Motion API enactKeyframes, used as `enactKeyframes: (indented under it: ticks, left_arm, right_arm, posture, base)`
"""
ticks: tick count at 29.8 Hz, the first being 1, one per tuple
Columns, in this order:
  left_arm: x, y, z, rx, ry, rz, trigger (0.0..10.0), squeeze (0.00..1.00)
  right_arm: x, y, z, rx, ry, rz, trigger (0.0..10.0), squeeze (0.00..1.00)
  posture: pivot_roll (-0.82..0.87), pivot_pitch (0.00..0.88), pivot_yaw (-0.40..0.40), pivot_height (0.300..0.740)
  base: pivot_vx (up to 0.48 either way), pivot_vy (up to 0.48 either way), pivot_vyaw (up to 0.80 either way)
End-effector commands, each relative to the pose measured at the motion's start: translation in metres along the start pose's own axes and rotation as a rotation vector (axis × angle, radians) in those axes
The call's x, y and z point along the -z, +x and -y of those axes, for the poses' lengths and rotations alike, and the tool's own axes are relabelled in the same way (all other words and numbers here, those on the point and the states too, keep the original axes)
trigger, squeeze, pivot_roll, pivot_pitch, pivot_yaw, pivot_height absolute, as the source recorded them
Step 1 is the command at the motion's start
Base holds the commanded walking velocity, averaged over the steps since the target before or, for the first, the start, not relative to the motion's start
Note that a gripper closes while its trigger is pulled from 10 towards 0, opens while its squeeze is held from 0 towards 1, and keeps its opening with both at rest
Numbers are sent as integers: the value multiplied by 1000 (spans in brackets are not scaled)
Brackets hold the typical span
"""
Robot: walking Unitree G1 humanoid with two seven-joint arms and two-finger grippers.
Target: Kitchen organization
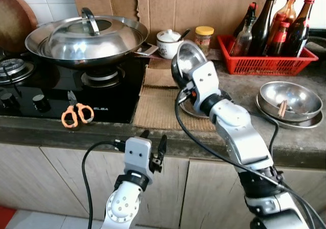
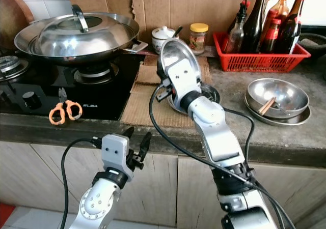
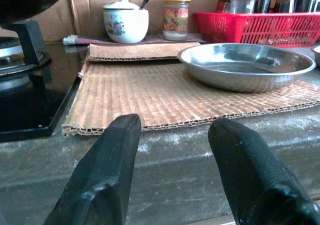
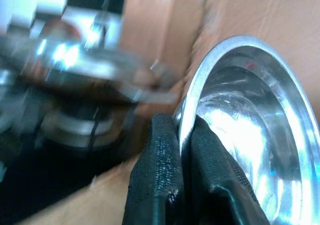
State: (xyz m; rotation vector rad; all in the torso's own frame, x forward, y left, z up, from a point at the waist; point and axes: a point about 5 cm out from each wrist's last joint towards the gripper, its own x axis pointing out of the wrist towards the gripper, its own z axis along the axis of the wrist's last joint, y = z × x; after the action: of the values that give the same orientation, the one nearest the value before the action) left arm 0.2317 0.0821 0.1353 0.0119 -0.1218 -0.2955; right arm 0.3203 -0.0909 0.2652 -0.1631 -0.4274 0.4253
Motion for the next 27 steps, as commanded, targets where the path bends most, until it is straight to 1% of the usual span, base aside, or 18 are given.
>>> enactKeyframes:
  ticks: [1, 3, 5, 9, 11, 15, 21, 27]
  left_arm:
    - [-4, 1, -3, -16, 15, 20, 10000, 0]
    - [-5, 2, -4, -21, 16, 27, 10000, 0]
    - [-6, 2, -4, -23, 17, 29, 10000, 0]
    - [-5, 2, -4, -23, 12, 28, 10000, 0]
    - [-5, 2, -4, -23, 12, 28, 10000, 0]
    - [-5, 1, -4, -20, 12, 25, 10000, 0]
    - [-6, 1, -4, -20, 10, 28, 10000, 0]
    - [-5, 1, -3, -13, 8, 27, 10000, 0]
  right_arm:
    - [-13, -6, 3, 58, 16, 89, 0, 0]
    - [-15, -12, 1, 86, 34, 118, 0, 0]
    - [-15, -15, -1, 97, 44, 123, 0, 0]
    - [-9, -23, -7, 107, 62, 113, 0, 0]
    - [-9, -23, -7, 107, 62, 113, 0, 0]
    - [-4, -31, -9, 103, 71, 103, 0, 0]
    - [-4, -35, -8, 111, 73, 106, 0, 0]
    - [-8, -32, -7, 115, 79, 123, 0, 0]
  posture:
    - [37, 0, 1, 740]
    - [35, 0, 5, 740]
    - [36, 0, 5, 740]
    - [36, 1, 7, 740]
    - [36, 1, 7, 740]
    - [35, 2, 8, 740]
    - [31, 5, 10, 740]
    - [33, 4, 9, 740]
  base:
    - [0, 0, 0]
    - [0, 0, 0]
    - [0, 0, 0]
    - [0, 0, 0]
    - [0, 0, 0]
    - [0, 0, 0]
    - [-256, 0, 0]
    - [-284, 0, 0]
